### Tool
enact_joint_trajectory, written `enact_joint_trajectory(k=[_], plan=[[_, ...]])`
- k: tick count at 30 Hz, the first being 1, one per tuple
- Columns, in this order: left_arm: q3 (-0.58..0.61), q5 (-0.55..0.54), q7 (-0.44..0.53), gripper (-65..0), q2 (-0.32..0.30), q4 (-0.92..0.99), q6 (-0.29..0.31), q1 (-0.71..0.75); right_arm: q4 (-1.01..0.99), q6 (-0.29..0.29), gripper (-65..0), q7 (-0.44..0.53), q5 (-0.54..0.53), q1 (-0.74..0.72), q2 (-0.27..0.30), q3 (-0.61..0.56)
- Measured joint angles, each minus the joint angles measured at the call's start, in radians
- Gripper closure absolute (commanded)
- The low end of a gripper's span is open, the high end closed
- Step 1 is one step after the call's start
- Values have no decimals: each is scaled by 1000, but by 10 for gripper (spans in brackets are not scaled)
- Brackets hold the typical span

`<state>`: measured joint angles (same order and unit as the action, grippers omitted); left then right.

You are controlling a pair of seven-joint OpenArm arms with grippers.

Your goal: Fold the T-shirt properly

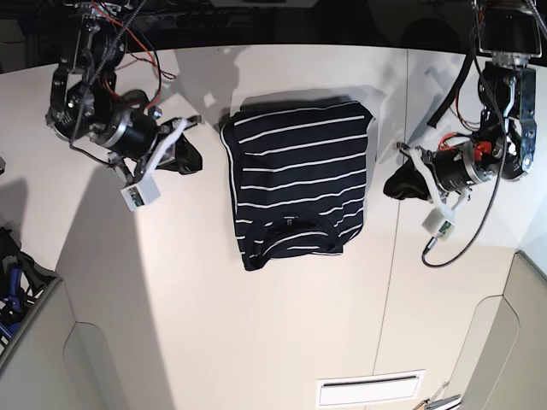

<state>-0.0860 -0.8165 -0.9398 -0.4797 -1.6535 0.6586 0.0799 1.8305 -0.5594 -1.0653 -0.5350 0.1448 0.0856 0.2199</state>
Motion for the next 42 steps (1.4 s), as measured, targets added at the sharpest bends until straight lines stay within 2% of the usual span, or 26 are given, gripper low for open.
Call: enact_joint_trajectory(k=[5, 6, 10, 13, 19, 24, 25, 29, 36, 42], plan=[[-102, -5, -1, -45, 17, -137, -9, 176, 90, 2, 0, -71, -101, 96, 66, 72], [-124, -4, -1, -45, 17, -163, -24, 211, 105, -2, 0, -94, -115, 119, 78, 79], [-202, 3, 2, -45, 19, -238, -23, 352, 134, -19, 0, -125, -217, 212, 132, 79], [-255, 28, 1, -45, 65, -267, -24, 455, 135, -19, 0, -140, -285, 272, 184, 79], [-296, 109, 6, -45, 163, -277, -23, 618, 136, -20, 0, -174, -328, 391, 280, 79], [-294, 126, 14, -45, 189, -281, -14, 733, 135, -19, 0, -175, -333, 485, 349, 79], [-294, 126, 14, -45, 188, -281, 3, 761, 135, -19, 0, -177, -344, 510, 357, 79], [-293, 127, 16, -45, 185, -280, 8, 851, 133, -18, 0, -196, -415, 598, 368, 78], [-294, 121, 32, -45, 186, -259, 4, 954, 104, -18, 0, -203, -418, 723, 369, 75], [-236, 124, 80, -45, 183, -118, 1, 958, -24, -19, 0, -195, -406, 778, 372, 6]])
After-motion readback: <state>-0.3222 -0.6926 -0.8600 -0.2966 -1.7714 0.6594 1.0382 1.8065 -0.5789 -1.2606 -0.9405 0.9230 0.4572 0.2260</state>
